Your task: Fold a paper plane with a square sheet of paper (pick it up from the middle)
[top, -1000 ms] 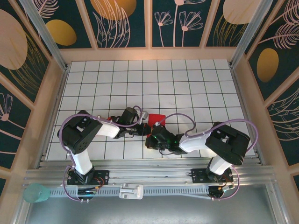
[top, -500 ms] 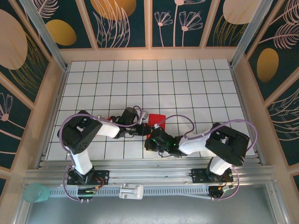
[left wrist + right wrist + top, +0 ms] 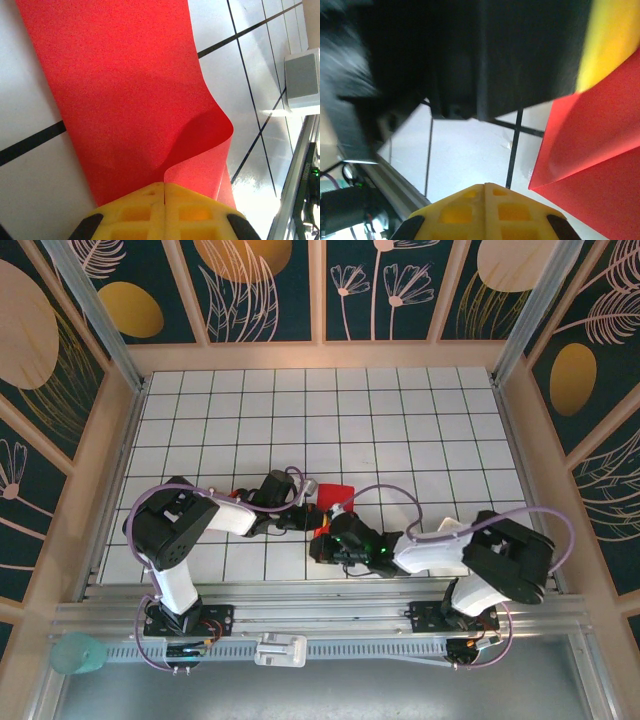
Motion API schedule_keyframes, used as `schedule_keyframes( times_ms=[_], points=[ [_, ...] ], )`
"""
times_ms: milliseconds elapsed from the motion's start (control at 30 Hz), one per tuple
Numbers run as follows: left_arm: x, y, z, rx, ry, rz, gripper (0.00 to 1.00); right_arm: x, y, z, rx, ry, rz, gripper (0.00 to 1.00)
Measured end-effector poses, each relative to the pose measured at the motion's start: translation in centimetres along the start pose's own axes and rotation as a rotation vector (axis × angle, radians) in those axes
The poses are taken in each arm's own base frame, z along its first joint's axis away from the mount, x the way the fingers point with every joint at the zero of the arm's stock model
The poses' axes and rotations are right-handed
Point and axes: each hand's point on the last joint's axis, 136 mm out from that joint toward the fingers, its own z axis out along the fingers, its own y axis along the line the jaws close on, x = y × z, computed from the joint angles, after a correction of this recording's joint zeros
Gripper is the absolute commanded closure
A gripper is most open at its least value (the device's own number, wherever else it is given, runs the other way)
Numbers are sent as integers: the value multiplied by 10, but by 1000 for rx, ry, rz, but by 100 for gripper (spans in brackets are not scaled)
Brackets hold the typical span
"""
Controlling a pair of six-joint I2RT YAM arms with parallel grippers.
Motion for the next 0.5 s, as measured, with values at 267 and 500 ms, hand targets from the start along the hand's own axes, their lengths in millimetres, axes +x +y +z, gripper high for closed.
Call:
schedule_keyframes(
  times_ms=[267, 500],
  points=[
    [0, 0, 0, 0, 0, 0, 100, -19, -16, -9, 29, -56, 34, 96],
    [0, 0, 0, 0, 0, 0, 100, -14, -30, 7, 88, -23, 35, 97]
  ],
)
